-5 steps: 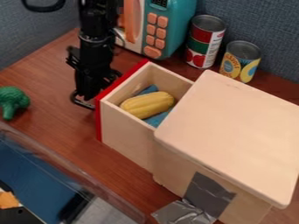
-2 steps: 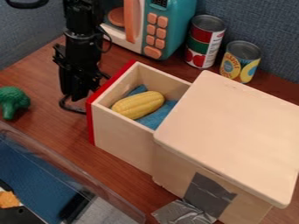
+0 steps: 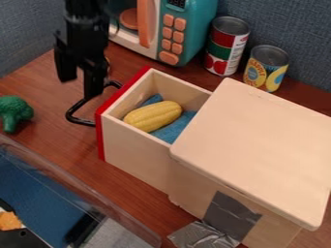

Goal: Open the drawer

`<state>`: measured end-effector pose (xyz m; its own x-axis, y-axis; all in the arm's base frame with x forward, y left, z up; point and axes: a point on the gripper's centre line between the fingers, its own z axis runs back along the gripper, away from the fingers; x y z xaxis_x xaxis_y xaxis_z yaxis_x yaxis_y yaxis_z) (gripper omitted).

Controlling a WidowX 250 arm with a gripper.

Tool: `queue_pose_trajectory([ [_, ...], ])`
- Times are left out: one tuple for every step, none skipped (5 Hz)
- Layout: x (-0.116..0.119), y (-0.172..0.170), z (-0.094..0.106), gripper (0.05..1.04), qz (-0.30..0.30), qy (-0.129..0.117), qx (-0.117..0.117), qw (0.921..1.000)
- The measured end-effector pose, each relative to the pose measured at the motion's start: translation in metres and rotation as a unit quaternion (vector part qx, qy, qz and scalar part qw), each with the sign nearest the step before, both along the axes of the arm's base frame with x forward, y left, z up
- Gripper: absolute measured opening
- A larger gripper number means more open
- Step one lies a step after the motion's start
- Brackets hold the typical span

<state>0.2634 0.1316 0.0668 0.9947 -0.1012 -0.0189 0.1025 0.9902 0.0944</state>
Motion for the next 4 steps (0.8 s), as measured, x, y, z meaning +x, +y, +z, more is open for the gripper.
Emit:
queue_pose_trajectory([
  [0.003,-0.006,0.038,1.003,0.001,-0.032,-0.010,0.9994],
  [0.008,-0.035,0.076,0.999,-0.012,-0.058,-0.042,0.9973],
  [0.011,-0.074,0.084,0.999,-0.040,-0.049,-0.078,0.9949],
  [0.012,-0.100,0.091,0.999,-0.066,-0.052,-0.082,0.9930],
])
